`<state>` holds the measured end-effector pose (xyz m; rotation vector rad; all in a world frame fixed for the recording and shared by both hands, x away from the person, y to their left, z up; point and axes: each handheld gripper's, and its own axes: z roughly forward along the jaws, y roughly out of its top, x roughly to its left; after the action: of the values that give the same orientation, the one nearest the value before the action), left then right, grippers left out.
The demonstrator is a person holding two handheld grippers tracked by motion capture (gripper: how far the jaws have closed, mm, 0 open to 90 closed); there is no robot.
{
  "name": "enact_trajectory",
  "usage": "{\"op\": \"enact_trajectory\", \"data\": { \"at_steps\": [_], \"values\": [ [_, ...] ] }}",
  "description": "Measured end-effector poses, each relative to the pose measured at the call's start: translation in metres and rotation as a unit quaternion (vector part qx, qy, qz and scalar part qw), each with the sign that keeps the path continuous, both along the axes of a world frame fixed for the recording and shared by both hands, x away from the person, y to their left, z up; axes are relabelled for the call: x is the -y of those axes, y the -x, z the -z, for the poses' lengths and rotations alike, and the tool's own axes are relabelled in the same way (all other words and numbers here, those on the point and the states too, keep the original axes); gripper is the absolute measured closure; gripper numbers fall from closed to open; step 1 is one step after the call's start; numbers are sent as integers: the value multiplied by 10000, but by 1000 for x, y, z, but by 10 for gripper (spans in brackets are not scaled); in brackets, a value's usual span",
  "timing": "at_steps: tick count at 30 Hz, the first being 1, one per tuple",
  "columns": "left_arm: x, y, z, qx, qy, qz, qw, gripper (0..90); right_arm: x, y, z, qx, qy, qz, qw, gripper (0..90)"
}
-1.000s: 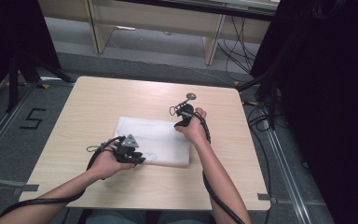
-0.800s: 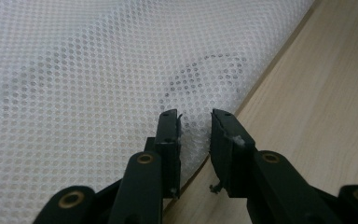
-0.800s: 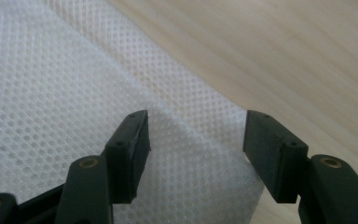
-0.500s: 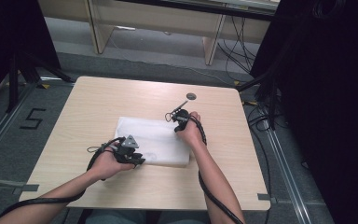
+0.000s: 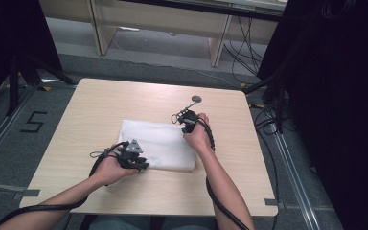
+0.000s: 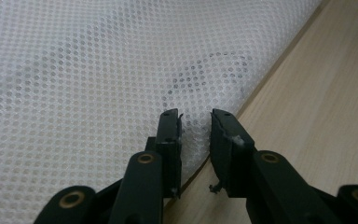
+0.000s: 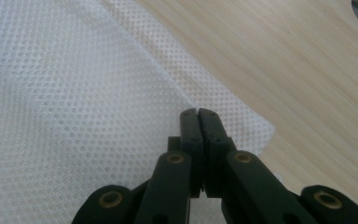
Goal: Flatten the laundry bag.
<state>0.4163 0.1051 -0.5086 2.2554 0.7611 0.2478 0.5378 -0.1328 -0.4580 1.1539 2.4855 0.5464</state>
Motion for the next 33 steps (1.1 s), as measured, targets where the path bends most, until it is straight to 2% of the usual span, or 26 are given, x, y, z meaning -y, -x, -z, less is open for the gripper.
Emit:
{"op": "enact_trajectory", "data": {
  "at_steps": [2,3,6,13,14,22,25,26,28,29,32,33],
  "values": [
    [0,0,-1,10,-72,54,10000,726,1,1,-2,-19,-7,-38,10000,900],
    [1,1,0,-25,-7,-11,10000,726,1,4,-6,-6,-98,-4,10000,900],
    [1,1,-1,-14,-20,-21,10000,730,1,11,-13,68,-325,-71,9994,900],
    [3,1,0,-51,-18,-135,9999,742,5,26,-26,119,-583,-164,9981,900],
    [4,1,-1,-73,-39,-123,9999,743,5,30,-29,111,-695,-144,9974,900],
    [2,0,-1,-36,-42,-92,9999,747,5,36,-32,138,-781,-208,9966,900],
    [2,1,-1,-28,-52,-72,10000,748,7,43,-35,178,-849,-267,9959,900],
    [2,0,-1,-27,-34,-72,10000,748,8,48,-38,219,-982,-308,9944,900],
    [2,-1,0,-31,-26,-107,9999,749,8,51,-39,233,-1034,-356,9937,900],
    [2,-1,-1,-113,1,-116,9999,752,8,55,-41,214,-1082,-366,9932,900],
    [3,-3,0,-25,-38,-88,10000,756,7,61,-41,315,-1083,-413,9928,900],
    [4,-2,0,-80,0,-110,9999,757,7,63,-41,273,-1089,-448,9927,900]
  ]
}}
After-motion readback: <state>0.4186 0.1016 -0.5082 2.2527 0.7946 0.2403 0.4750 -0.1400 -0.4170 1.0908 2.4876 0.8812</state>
